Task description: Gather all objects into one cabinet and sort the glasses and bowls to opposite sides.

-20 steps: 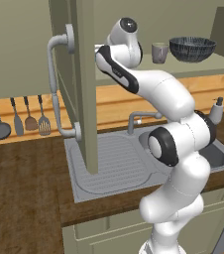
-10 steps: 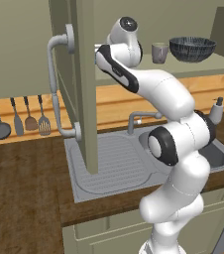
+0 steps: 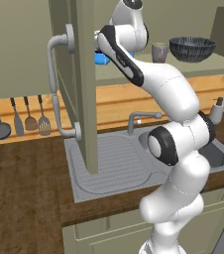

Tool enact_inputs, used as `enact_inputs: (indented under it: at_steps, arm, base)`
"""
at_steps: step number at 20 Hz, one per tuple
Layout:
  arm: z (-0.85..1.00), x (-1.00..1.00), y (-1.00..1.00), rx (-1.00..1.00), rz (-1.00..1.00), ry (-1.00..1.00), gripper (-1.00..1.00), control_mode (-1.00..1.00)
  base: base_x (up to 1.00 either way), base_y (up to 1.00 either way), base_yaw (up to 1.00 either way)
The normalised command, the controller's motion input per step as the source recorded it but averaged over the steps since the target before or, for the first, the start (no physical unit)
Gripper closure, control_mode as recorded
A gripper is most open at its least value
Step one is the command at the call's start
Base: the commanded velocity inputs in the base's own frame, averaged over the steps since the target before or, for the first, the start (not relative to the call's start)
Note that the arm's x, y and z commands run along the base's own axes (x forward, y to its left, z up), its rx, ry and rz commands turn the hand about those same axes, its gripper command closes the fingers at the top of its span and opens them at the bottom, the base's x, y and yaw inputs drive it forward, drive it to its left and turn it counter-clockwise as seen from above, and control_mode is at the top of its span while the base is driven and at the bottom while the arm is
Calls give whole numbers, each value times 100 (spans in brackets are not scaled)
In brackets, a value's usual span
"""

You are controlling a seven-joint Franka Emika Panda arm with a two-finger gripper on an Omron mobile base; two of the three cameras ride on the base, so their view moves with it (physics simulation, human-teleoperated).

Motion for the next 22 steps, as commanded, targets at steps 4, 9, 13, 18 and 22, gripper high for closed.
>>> enact_inputs:
  at_steps: [4,9,13,18,22]
  arm:
    - [-58,-100,1,-5,3,-35,-100,-100]
    - [-100,-100,0,-5,0,-21,-100,-100]
    - [-95,-100,0,-1,0,-17,-100,-100]
    - [-16,-100,-43,0,0,-7,-100,-100]
    - [15,-100,-32,1,20,-2,-100,-100]
  base:
    - [0,0,0]
    - [0,0,0]
    - [0,0,0]
    - [0,0,0]
    - [0,0,0]
